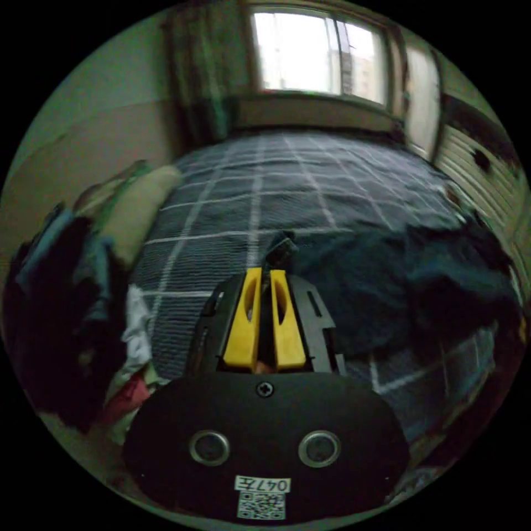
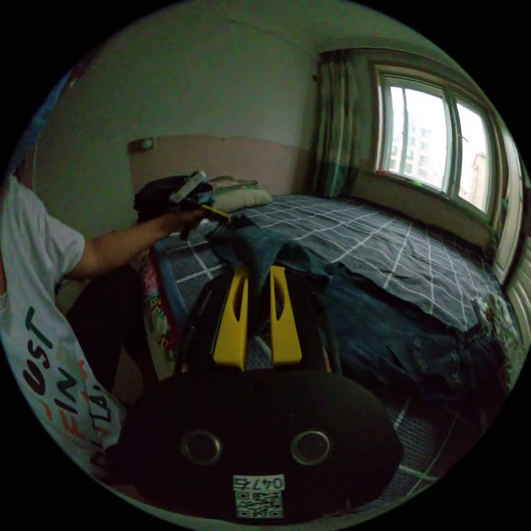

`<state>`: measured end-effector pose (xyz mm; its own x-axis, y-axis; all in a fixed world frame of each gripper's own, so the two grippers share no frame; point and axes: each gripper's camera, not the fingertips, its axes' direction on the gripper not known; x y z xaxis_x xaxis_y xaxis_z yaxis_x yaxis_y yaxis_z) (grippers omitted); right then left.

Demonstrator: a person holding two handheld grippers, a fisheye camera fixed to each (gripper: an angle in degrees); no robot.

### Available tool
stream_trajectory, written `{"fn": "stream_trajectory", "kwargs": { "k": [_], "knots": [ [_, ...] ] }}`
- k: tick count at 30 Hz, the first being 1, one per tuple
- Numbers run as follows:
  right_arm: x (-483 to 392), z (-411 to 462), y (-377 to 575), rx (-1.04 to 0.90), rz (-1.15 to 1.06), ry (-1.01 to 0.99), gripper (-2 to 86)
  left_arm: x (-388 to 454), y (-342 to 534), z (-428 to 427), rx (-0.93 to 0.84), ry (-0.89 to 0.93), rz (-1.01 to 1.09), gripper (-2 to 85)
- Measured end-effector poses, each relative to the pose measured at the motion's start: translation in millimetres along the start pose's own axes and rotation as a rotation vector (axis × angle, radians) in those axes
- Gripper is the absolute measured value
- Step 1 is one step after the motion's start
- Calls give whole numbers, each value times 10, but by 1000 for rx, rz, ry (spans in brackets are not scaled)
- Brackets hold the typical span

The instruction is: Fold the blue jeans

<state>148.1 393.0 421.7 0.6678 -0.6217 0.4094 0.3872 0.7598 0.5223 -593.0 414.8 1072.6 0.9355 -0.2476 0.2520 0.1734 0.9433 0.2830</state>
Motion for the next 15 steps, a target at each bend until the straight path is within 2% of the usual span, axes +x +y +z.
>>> {"fn": "stream_trajectory", "kwargs": {
  "k": [3, 4, 5, 6, 8, 11, 13, 15],
  "knots": [
    [-211, 103, -25, -8, -47, -48, 14, -488, -29, -119, -49, -342, -289, 54],
    [-241, 121, -27, -10, -47, -55, 14, -564, -4, -260, -33, -402, -291, 76],
    [-294, 149, -35, -13, -44, -67, 15, -577, 26, -365, 4, -385, -275, 91],
    [-345, 166, -54, -13, -36, -68, 15, -573, 110, -599, 86, -297, -237, 114],
    [-453, 188, -120, -7, -32, -56, 17, -498, 232, -893, 108, -135, -140, 141],
    [-797, 279, -306, 11, -80, -72, 28, -316, 507, -1175, -9, 322, 0, 177],
    [-1052, 369, -401, 16, -117, -87, 50, -251, 791, -1225, -103, 771, 8, 194],
    [-1318, 517, -454, 0, -190, -171, 103, -348, 980, -1230, -119, 893, -80, 193]
  ]
}}
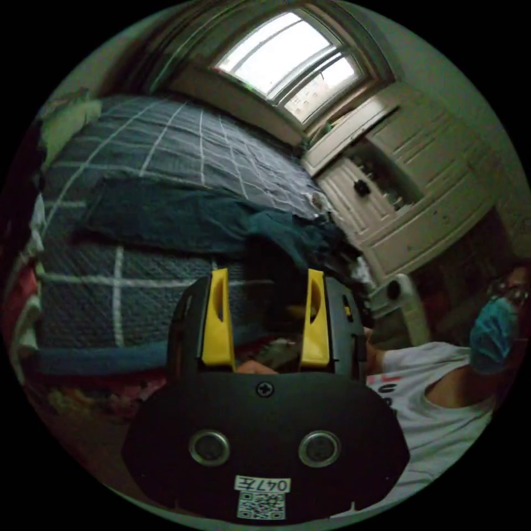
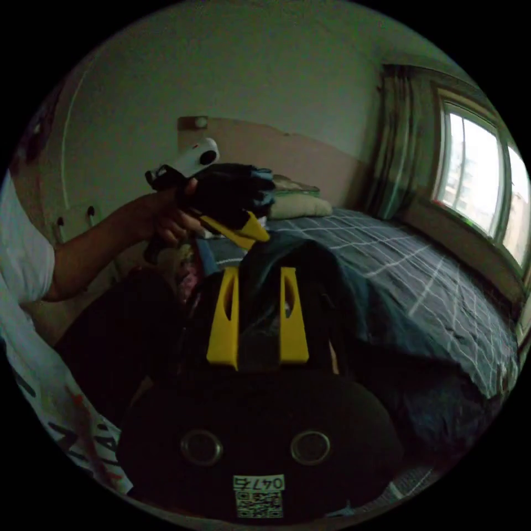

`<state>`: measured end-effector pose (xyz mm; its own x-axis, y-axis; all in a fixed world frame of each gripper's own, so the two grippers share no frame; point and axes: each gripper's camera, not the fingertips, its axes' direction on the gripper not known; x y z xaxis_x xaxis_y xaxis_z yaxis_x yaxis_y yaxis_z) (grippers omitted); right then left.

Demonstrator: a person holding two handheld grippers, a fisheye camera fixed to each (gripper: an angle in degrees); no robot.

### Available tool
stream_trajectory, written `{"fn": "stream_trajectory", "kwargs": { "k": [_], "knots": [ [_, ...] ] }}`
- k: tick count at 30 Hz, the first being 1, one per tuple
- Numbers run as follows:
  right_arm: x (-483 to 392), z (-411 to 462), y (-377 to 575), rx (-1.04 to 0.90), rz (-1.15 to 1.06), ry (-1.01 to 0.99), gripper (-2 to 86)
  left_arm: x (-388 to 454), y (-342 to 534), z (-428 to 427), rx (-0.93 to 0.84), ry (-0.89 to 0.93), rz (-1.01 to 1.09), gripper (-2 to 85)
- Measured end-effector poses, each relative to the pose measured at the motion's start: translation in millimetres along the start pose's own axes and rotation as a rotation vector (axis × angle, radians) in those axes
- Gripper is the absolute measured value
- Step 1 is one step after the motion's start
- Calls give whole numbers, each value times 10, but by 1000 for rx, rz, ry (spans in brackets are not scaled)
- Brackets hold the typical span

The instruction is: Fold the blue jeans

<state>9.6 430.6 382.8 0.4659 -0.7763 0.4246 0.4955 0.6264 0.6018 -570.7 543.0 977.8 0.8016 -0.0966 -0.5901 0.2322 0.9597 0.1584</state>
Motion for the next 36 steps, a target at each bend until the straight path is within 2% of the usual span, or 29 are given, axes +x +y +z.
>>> {"fn": "stream_trajectory", "kwargs": {
  "k": [3, 5, 7, 10, 11, 12, 15, 17, 19, 21, 24, 25, 27, 29, 32, 36],
  "knots": [
    [-12, 124, 61, -111, 55, -215, 143, -134, 270, -237, 112, -61, -137, 188],
    [-2, -25, 210, -108, 68, -303, 133, -43, 369, -372, 149, -122, -132, 190],
    [15, -316, 389, -75, 82, -254, 119, 257, 411, -442, 142, -295, -46, 206],
    [137, -899, 702, -13, 78, -28, 70, 697, 428, -317, 93, -532, 119, 223],
    [223, -1096, 818, -23, 77, 94, 50, 756, 427, -266, 73, -561, 142, 224],
    [331, -1249, 917, -70, 77, 215, 36, 827, 409, -156, 21, -600, 166, 228],
    [653, -1589, 1147, -162, 118, 369, 24, 964, 277, 73, -127, -613, 248, 218],
    [837, -1852, 1310, -103, 186, 360, 17, 1083, 213, 228, -218, -695, 337, 213],
    [1002, -2085, 1502, -43, 251, 348, 12, 1197, 183, 492, -410, -793, 443, 218],
    [1208, -2309, 1763, -26, 323, 336, 6, 1253, 217, 640, -511, -842, 505, 219],
    [1443, -2567, 2043, 4, 397, 279, 0, 1271, 221, 646, -553, -782, 525, 177],
    [1489, -2626, 2093, 19, 411, 267, -1, 1274, 204, 570, -539, -752, 520, 118],
    [1695, -2875, 2295, 70, 482, 233, -4, 1319, 185, 387, -465, -816, 548, 19],
    [1868, -3075, 2449, 60, 544, 255, 1, 1387, 127, 141, -433, -726, 541, 10],
    [2126, -3539, 2656, 36, 602, 438, 30, 1501, 62, -261, -353, -590, 568, 3],
    [2531, -4254, 2868, 37, 581, 685, 76, 1692, 288, -578, -404, -495, 757, 1]
  ]
}}
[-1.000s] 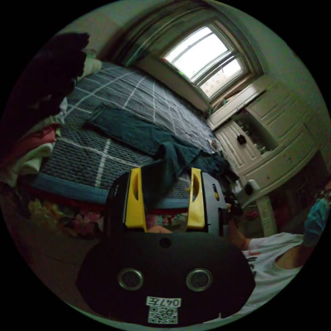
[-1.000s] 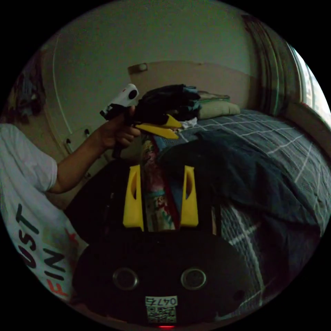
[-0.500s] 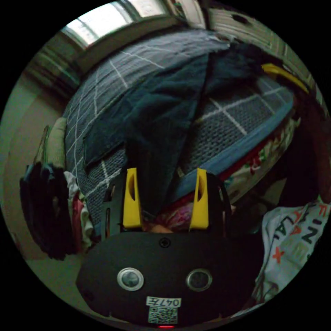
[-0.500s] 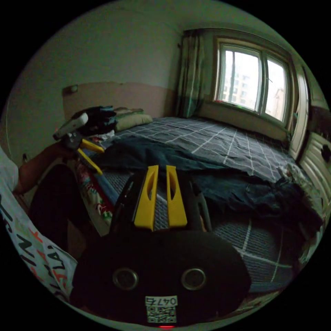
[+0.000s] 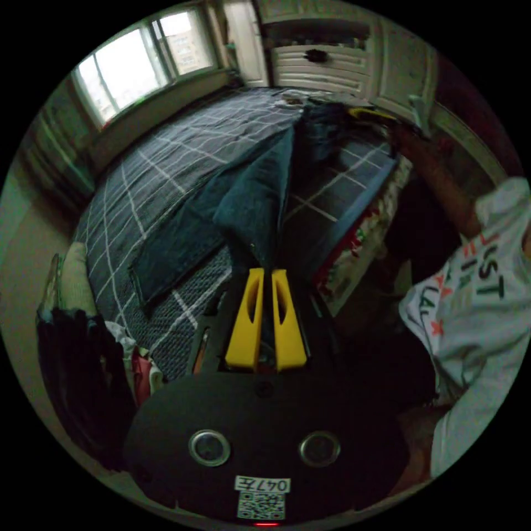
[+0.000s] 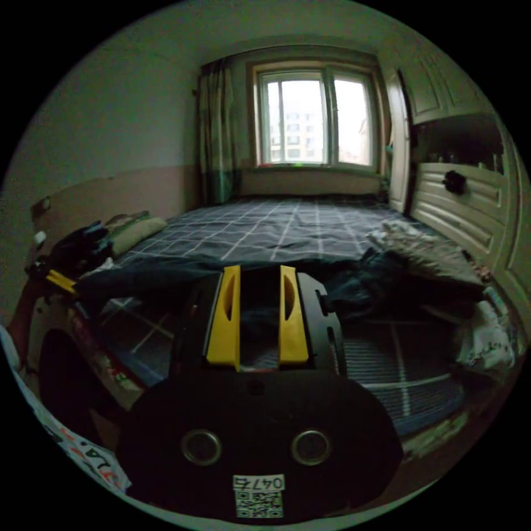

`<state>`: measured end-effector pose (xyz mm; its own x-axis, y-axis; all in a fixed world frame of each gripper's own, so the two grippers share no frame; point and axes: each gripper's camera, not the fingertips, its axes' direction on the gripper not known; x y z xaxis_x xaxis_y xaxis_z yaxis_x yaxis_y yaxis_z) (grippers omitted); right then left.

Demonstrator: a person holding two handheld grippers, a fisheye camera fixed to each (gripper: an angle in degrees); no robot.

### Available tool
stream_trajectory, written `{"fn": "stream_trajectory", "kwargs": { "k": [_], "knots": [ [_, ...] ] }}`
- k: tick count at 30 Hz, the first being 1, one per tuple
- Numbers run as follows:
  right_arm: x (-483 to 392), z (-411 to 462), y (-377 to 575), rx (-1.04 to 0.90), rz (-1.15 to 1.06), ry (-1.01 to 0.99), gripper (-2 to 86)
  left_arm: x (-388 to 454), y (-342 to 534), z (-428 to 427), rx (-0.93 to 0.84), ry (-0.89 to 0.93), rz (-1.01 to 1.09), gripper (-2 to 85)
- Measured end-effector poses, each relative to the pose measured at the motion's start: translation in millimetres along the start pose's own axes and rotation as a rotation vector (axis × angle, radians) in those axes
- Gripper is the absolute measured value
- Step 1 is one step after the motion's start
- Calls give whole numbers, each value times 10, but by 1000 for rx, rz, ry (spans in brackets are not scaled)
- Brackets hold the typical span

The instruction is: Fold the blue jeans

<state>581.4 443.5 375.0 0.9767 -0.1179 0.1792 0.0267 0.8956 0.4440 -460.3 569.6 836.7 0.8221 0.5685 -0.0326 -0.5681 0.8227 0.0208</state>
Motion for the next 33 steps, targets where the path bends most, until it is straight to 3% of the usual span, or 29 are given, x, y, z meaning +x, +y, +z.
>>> {"fn": "stream_trajectory", "kwargs": {
  "k": [3, 7, 10, 16, 22, 24, 28, 33],
  "knots": [
    [548, 83, -73, -80, -96, 176, 114, 94, 261, -209, 73, 109, 120, 1],
    [1322, 326, -102, -212, -12, 107, 151, 60, 536, -394, 99, 268, 122, 1],
    [1826, 546, -205, -234, 89, 44, 160, 118, 623, -432, 38, 265, 119, 1],
    [2068, 1238, -663, -328, 39, 128, 183, 254, 727, -535, -28, 272, 148, 1],
    [2460, 2122, -593, -742, 27, 277, 154, 216, 997, -668, 12, 334, 98, 1],
    [2609, 2011, -537, -724, 21, 266, 39, 157, 1094, -709, 34, 340, 69, 1],
    [2881, 1408, -569, -595, -36, 247, 8, -112, 1267, -845, 76, 187, -64, 1],
    [3449, -343, -231, -268, 84, 125, 4, -443, 1363, -1132, 129, -4, -248, 1]
  ]
}}
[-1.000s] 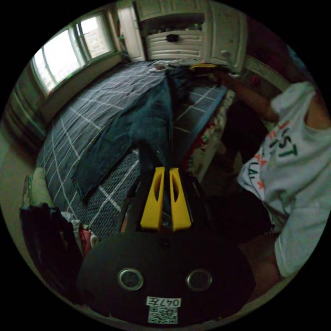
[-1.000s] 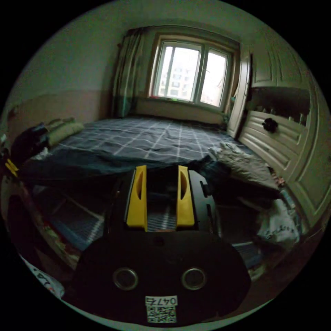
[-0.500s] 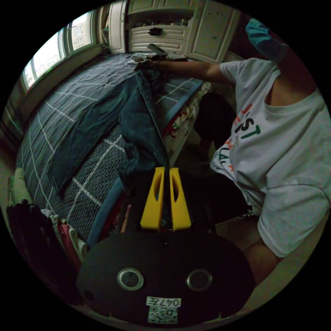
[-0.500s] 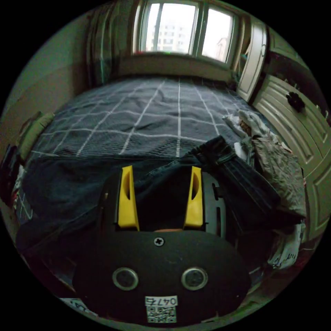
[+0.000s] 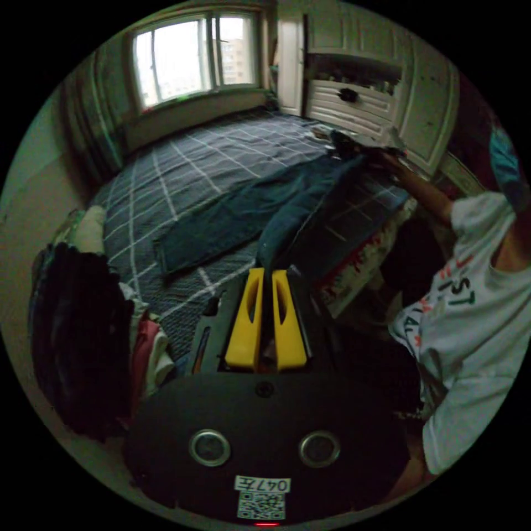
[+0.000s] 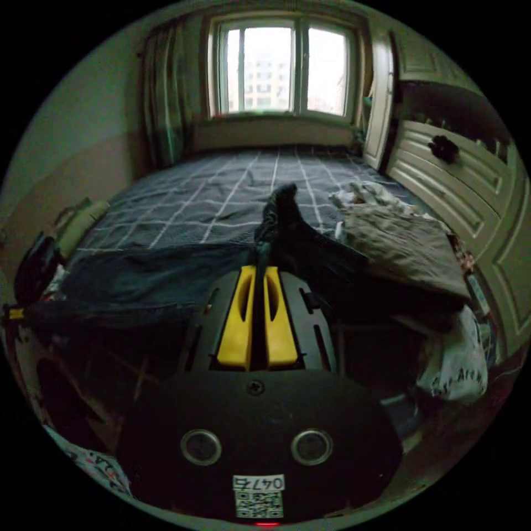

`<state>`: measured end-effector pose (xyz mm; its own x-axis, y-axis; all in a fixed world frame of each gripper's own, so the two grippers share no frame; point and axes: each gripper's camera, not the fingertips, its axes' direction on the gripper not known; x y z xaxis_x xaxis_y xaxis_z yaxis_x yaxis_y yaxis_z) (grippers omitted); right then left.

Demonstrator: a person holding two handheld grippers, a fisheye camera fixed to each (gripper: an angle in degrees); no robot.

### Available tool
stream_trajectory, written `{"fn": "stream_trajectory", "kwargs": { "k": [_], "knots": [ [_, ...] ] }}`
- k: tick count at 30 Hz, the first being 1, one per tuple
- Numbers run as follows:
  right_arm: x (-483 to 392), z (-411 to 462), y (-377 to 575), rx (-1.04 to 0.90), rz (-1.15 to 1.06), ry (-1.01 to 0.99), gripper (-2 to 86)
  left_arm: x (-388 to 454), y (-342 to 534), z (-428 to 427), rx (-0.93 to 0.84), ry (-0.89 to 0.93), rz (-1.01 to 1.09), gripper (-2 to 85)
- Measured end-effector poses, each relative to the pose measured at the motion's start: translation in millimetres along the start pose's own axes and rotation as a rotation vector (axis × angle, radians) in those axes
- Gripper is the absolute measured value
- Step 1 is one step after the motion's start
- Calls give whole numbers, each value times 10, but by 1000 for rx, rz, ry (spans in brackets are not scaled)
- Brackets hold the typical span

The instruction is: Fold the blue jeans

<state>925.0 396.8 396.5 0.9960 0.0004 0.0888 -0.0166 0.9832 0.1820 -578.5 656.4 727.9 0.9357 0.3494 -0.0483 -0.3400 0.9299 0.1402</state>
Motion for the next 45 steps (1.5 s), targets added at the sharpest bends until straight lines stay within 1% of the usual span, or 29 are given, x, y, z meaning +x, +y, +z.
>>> {"fn": "stream_trajectory", "kwargs": {
  "k": [2, 4, 6, 7, 9, 10, 12, 13, 15, 18, 20, 22, 23, 25, 26, 27, 28, 29, 31, 33, 34, 36, 38, 39, 40, 42, 43, 44, 45],
  "knots": [
    [187, -434, 444, 67, 22, 2, 3, -28, 23, -64, 3, 3, -25, 2],
    [351, -739, 918, 78, 74, 12, 2, 51, 112, -88, -12, 24, 19, 2],
    [554, -900, 1508, 6, 154, 9, 2, 140, 196, -53, -46, 52, 68, 2],
    [605, -903, 1642, -20, 176, 4, 2, 195, 253, 0, -82, 68, 86, 2],
    [867, -912, 2138, -87, 339, 6, 2, 264, 342, 129, -165, 83, 95, 2],
    [939, -943, 2250, -75, 387, 9, 8, 294, 404, 218, -218, 82, 75, 2],
    [1152, -1165, 2545, 21, 521, 27, 42, 323, 500, 310, -269, 71, 41, 2],
    [1170, -1224, 2558, 46, 523, 30, 53, 338, 559, 325, -270, 70, 29, 1],
    [1089, -1369, 2363, 86, 397, 69, 113, 335, 628, 312, -254, 79, 5, 1],
    [837, -1292, 1899, 41, 199, 116, 192, 286, 688, 288, -235, 97, -63, 1],
    [654, -1120, 1663, -15, 103, 80, 235, 281, 716, 287, -237, 98, -93, 1],
    [414, -915, 1502, -101, 2, 21, 254, 325, 760, 280, -248, 86, -106, 1],
    [217, -811, 1452, -143, -76, -9, 254, 341, 772, 274, -249, 82, -106, 1],
    [-76, -706, 1449, -178, -173, 34, 245, 395, 825, 251, -250, 75, -109, 1],
    [-245, -648, 1466, -197, -233, 88, 210, 404, 836, 248, -251, 76, -112, 1],
    [-385, -612, 1485, -198, -287, 128, 148, 417, 854, 246, -253, 77, -118, 1],
    [-437, -608, 1493, -188, -301, 156, 115, 429, 865, 248, -259, 78, -123, 1],
    [-517, -634, 1493, -140, -315, 208, 50, 434, 868, 250, -264, 79, -125, 1],
    [-538, -724, 1410, -87, -262, 206, 31, 476, 867, 237, -276, 66, -126, 1],
    [-357, -830, 1272, -42, -46, 152, 29, 534, 864, 211, -276, 42, -111, 1],
    [-280, -820, 1256, -46, 20, 136, 31, 577, 868, 198, -273, 25, -101, 1],
    [25, -585, 1289, -146, 229, 41, 49, 638, 884, 198, -277, 5, -91, 2],
    [53, -315, 1405, -243, 278, 11, 92, 691, 913, 217, -283, -10, -87, 2],
    [-9, -193, 1505, -287, 351, 34, 107, 718, 939, 231, -285, -14, -89, 2],
    [-76, -174, 1551, -282, 372, 51, 115, 740, 967, 241, -287, -10, -94, 2],
    [-541, -328, 1698, -97, 428, 169, 115, 770, 1008, 234, -280, -4, -98, 2],
    [-717, -382, 1712, -39, 411, 195, 111, 791, 1033, 223, -273, 3, -98, 2],
    [-1126, -463, 1698, 56, 340, 214, 98, 802, 1045, 218, -271, 6, -97, 2],
    [-1599, -496, 1637, 129, 239, 189, 81, 830, 1066, 210, -267, 7, -90, 2]
  ]
}}
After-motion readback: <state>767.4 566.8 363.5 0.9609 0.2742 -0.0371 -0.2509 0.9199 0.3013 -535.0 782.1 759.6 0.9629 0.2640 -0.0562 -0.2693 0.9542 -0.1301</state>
